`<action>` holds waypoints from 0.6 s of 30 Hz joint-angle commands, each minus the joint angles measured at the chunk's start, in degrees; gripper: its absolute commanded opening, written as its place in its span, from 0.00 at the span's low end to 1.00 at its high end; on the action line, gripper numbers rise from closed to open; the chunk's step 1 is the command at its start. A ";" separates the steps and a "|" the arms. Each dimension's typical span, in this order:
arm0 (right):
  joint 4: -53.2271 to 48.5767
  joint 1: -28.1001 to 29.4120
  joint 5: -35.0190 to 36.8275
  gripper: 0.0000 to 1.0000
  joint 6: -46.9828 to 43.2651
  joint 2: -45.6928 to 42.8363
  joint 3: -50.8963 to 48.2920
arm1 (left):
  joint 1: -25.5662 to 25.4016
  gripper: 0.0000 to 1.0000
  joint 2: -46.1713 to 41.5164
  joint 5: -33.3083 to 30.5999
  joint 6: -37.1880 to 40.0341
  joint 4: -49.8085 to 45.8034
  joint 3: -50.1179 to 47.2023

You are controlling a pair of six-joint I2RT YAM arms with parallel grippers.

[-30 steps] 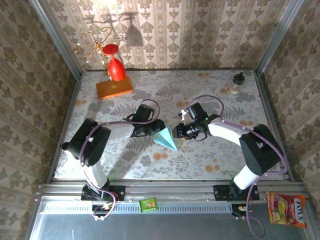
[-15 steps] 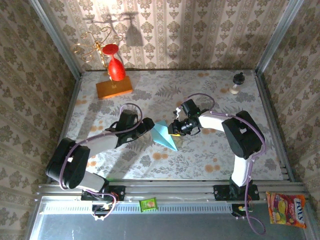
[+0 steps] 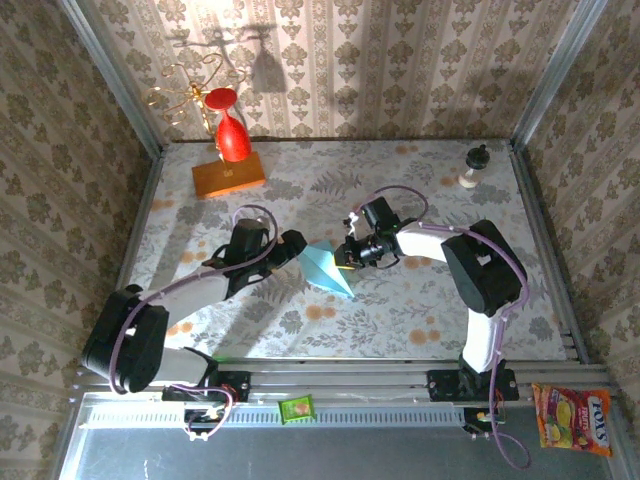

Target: Fold a paper plane with a square sheet of paper (pick it up from the middle)

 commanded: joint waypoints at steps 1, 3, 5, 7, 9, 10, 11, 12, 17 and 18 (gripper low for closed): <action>7.21 -1.07 -2.17 0.11 4.24 -4.88 -1.59 | 0.22 0.93 -3.01 1.00 1.32 0.49 -0.74; 10.80 -1.66 -2.08 0.10 6.82 -7.26 -2.53 | -0.01 0.95 -4.33 1.98 0.82 1.53 -0.66; 14.37 -2.40 -2.10 0.10 9.68 -9.23 -3.28 | -0.61 0.98 -5.46 2.34 0.24 2.58 -0.58; 17.94 -2.91 -1.88 0.10 12.90 -11.21 -4.00 | -1.62 1.00 -6.29 1.86 -0.67 2.92 -0.41; 20.67 -3.49 -0.78 0.10 15.98 -12.77 -4.46 | -2.74 1.00 -6.93 1.30 -1.41 3.47 -0.14; 21.66 -3.52 -0.53 0.10 17.24 -13.25 -4.55 | -3.27 1.00 -7.15 0.91 -1.91 3.78 -0.05; 22.48 -3.65 -0.03 0.10 18.72 -13.76 -4.48 | -3.95 1.00 -7.38 0.31 -2.67 4.30 -0.19; 22.95 -3.66 0.61 0.10 20.18 -14.15 -4.33 | -4.73 1.00 -7.45 -0.21 -3.65 5.54 -0.44; 26.97 -3.68 2.42 0.10 25.92 -15.07 -4.63 | -8.65 1.00 -6.46 -1.69 -8.26 13.04 -2.27; 27.39 -3.72 2.62 0.10 26.89 -15.13 -4.68 | -9.60 1.00 -5.83 -2.24 -9.41 14.88 -2.70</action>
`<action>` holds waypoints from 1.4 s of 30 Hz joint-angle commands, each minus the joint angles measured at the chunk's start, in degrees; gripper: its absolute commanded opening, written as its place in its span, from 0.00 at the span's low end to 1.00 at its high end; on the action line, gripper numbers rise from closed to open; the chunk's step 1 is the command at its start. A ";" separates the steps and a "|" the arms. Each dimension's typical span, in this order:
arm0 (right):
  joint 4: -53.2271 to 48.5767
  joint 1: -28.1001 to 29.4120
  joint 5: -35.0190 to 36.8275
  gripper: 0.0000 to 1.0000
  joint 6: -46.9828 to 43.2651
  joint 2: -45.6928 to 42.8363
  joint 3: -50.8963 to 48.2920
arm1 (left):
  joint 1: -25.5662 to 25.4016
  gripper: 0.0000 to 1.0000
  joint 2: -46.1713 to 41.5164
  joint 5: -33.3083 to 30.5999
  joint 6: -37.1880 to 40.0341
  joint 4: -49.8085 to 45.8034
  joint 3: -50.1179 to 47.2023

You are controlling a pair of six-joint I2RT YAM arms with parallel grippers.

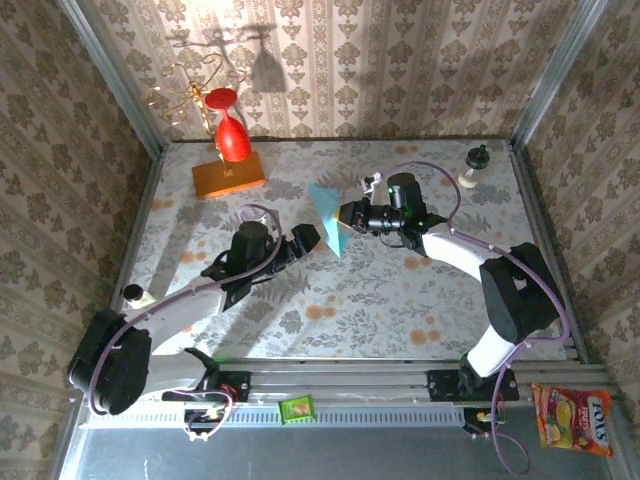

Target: Fold a paper plane with a square sheet of paper (pick it up from the middle)

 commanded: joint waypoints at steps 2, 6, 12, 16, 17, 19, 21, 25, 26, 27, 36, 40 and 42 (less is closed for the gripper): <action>5.34 -0.24 1.88 0.11 7.66 -1.49 -0.94 | -3.34 1.00 1.98 -2.20 -6.15 10.23 -2.29; 7.19 -0.25 1.58 0.11 10.80 -1.17 -1.06 | -5.59 1.00 6.33 -2.01 -9.18 17.86 -2.25; 8.33 -0.20 1.07 0.11 13.11 -1.03 -1.37 | -5.94 1.00 9.98 -2.78 -11.07 25.31 -1.57; 7.99 -0.33 0.88 0.11 13.32 -1.23 -1.88 | -5.72 0.98 10.25 -3.51 -8.95 24.27 0.41; 7.99 -0.40 0.80 0.11 13.39 -1.30 -2.01 | -5.54 0.97 10.20 -3.57 -8.52 23.59 0.85; 7.93 -0.37 0.61 0.11 13.52 -1.33 -2.14 | -5.06 0.93 10.36 -3.57 -8.13 22.57 1.52; 8.09 -0.52 0.30 0.10 13.73 -1.42 -2.31 | -4.69 0.88 10.55 -3.12 -7.55 22.83 2.02; 8.27 -0.68 0.35 0.11 13.98 -1.78 -2.61 | -4.58 0.78 10.51 -2.98 -6.19 21.24 3.25; 8.32 -0.67 0.35 0.11 13.99 -1.96 -2.73 | -4.54 0.74 10.54 -2.98 -5.96 20.96 3.46; 8.42 -0.70 0.35 0.11 14.08 -2.10 -2.74 | -4.58 0.71 10.56 -2.97 -5.79 20.81 3.57; 9.05 -0.96 0.21 0.10 14.97 -2.49 -3.13 | -4.39 0.50 11.08 -2.58 -5.44 21.51 3.84; 9.29 -1.05 0.09 0.11 15.31 -2.58 -3.30 | -4.38 0.44 11.17 -2.30 -5.35 21.61 3.92; 9.25 -1.04 0.01 0.11 15.40 -2.57 -3.43 | -4.33 0.41 11.23 -2.03 -5.17 21.74 3.94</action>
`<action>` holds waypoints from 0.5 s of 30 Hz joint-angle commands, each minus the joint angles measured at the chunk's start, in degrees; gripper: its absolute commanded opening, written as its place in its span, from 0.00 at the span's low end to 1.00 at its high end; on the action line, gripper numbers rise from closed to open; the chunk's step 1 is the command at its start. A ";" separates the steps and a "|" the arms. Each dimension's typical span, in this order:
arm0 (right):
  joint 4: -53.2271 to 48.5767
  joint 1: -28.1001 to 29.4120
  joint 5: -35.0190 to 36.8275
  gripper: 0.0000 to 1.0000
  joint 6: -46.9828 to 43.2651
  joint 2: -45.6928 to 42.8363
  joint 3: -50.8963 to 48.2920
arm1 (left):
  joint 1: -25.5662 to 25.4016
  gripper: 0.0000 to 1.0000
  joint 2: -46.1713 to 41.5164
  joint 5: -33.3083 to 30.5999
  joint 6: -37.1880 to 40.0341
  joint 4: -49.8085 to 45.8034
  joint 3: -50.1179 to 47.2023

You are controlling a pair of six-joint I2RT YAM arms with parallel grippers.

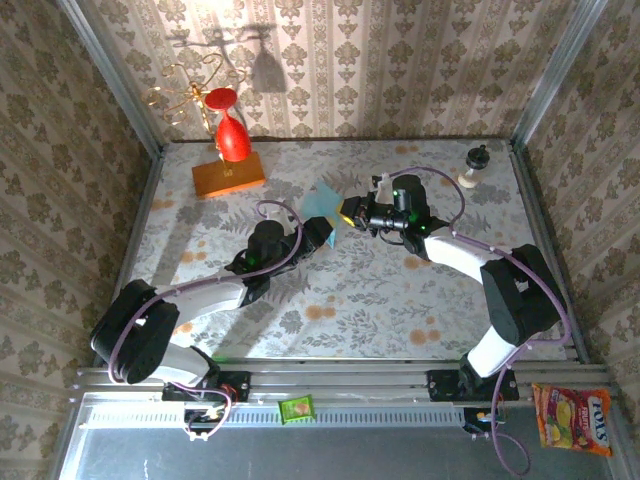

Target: Fold a paper plane with a square sheet of paper (pick it up from the middle)

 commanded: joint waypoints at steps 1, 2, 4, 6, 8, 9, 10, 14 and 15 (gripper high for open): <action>1.73 -0.31 -1.00 0.11 0.76 -1.78 -0.60 | 0.36 0.39 0.53 0.64 1.34 0.53 1.64; 1.86 -0.31 -1.09 0.11 0.92 -1.81 -0.63 | 0.34 0.37 0.62 0.76 1.42 0.60 1.65; 1.77 -0.40 -1.18 0.12 1.01 -1.82 -0.72 | 0.45 0.34 0.77 0.97 1.51 0.61 1.61; 1.78 -0.44 -1.31 0.13 1.06 -1.98 -0.83 | 0.47 0.31 0.84 1.03 1.58 0.63 1.64; 1.58 -0.57 -1.36 0.14 1.07 -2.04 -0.91 | 0.60 0.28 0.94 1.25 1.78 0.45 1.71; 1.56 -0.52 -1.35 0.15 1.03 -2.10 -1.01 | 0.62 0.26 1.03 1.42 1.91 0.35 1.82; 1.32 -0.57 -1.48 0.17 1.06 -2.24 -1.03 | 0.69 0.25 1.12 1.55 2.12 0.33 1.90; -1.58 -1.18 -1.00 0.32 -0.17 -3.02 -1.38 | 1.14 0.20 1.46 2.45 2.99 -0.34 2.13; -3.19 -1.40 -0.56 0.36 -1.22 -3.37 -1.39 | 1.32 0.19 1.56 2.70 3.17 -0.48 2.09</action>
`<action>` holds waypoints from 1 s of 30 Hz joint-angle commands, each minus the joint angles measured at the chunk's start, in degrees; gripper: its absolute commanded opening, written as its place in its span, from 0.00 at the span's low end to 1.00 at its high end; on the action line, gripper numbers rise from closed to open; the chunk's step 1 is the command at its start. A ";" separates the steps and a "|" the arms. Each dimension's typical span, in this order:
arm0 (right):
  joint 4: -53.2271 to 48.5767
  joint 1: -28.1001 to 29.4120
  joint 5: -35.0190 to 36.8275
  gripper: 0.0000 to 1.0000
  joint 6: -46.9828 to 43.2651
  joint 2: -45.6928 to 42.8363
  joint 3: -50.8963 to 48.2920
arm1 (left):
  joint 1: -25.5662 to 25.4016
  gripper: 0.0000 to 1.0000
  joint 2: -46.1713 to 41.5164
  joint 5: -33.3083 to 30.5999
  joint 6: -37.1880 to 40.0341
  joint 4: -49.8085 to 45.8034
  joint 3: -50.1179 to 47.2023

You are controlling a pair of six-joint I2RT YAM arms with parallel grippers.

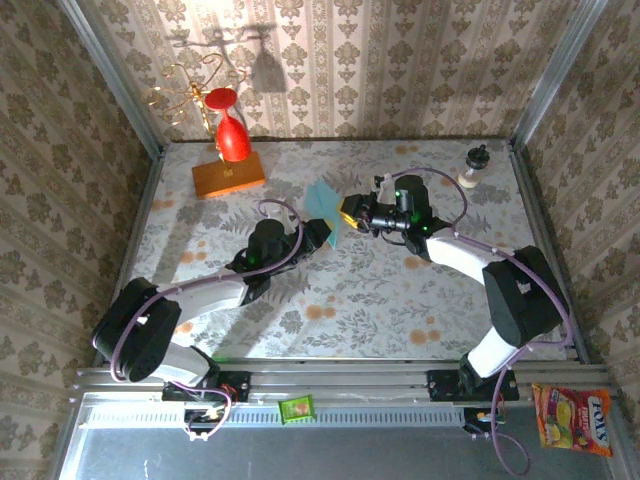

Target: Fold a paper plane with a square sheet of paper (pick it up from the middle)

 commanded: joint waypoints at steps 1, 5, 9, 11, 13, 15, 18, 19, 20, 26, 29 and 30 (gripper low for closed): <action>-4.65 -0.87 0.13 0.38 -2.73 -2.59 -0.59 | 0.81 0.17 0.66 1.52 2.20 -0.57 1.59; -12.44 -1.86 3.93 0.45 -8.53 -4.76 -0.66 | 1.64 0.14 0.04 1.81 4.23 -3.19 1.58; -17.90 -3.48 7.44 0.47 -13.07 -7.08 -0.96 | 2.66 0.15 -1.71 2.69 8.72 -10.39 2.83; -20.60 -4.12 9.45 0.47 -15.31 -8.32 -1.07 | 3.02 0.15 -3.15 2.57 12.69 -16.96 4.34; -22.89 -4.73 11.30 0.47 -17.02 -9.54 -1.16 | 3.24 0.15 -4.50 1.38 17.70 -25.60 6.70; -24.56 -5.22 12.94 0.48 -18.30 -10.60 -1.40 | 3.17 0.15 -5.48 -1.22 23.81 -35.43 9.89; -25.89 -6.14 15.08 0.48 -19.44 -12.11 -1.97 | 2.83 0.14 -5.33 -7.66 33.09 -49.78 15.39; -26.30 -6.43 15.66 0.48 -19.72 -12.49 -2.19 | 2.55 0.14 -4.90 -10.60 35.95 -54.10 17.37; -26.66 -6.72 16.31 0.48 -19.74 -12.55 -2.41 | 2.04 0.14 -4.25 -13.68 38.67 -58.00 19.25; -27.52 -8.24 18.42 0.48 -19.74 -15.24 -3.76 | -3.22 0.13 2.80 -30.30 51.19 -68.21 27.45; -28.01 -8.75 18.87 0.48 -19.76 -15.82 -4.12 | -6.10 0.12 7.92 -37.70 54.36 -70.93 30.90; -28.11 -8.89 19.02 0.48 -19.82 -15.96 -4.18 | -7.08 0.12 9.39 -40.04 55.17 -71.21 31.58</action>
